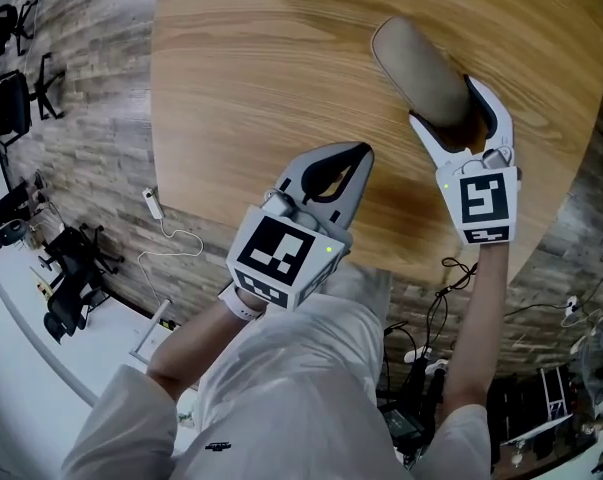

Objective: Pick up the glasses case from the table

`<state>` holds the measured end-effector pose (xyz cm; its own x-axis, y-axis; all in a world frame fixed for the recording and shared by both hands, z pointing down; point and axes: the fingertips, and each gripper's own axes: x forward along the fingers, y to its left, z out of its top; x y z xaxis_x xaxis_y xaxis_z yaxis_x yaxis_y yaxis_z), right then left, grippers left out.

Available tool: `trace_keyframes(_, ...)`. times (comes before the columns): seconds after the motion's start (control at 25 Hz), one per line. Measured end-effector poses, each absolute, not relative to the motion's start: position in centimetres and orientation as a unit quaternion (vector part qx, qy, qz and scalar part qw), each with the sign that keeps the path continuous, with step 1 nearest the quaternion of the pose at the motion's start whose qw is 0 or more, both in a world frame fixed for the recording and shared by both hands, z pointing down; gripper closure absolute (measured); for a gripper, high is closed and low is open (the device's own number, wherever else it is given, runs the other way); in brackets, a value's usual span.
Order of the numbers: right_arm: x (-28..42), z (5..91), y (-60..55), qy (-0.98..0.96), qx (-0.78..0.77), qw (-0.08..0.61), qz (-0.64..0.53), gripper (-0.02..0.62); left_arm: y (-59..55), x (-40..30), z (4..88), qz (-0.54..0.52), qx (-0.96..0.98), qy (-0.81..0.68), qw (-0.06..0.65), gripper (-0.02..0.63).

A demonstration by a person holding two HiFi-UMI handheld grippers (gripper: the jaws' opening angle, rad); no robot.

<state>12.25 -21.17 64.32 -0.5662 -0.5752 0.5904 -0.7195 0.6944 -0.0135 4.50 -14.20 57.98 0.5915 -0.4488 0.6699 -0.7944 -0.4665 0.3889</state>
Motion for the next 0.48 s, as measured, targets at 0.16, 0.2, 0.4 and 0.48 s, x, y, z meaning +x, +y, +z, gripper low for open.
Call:
trace_keyframes(0.16,12.1,64.2,-21.4,-0.875,0.372,0.288,0.114,0.215,-14.1,4.3,57.8,0.245,0.822,-0.378,0.349,0.600)
trace_keyframes(0.2,12.0,64.1,-21.5,-0.875,0.374,0.286,0.114,0.218,-14.3,4.2,57.6,0.244,0.822,-0.379,0.348,0.600)
trace_keyframes(0.4,11.7,63.2,-21.6,-0.872,0.393,0.271,0.108,0.222,-14.3,3.7,57.1,0.245,0.824,-0.376,0.345,0.600)
trace_keyframes(0.48,11.6,62.9,-21.4,-0.870,0.400,0.266,0.110,0.224,-14.2,3.6,56.8,0.245,0.825,-0.376,0.344,0.600)
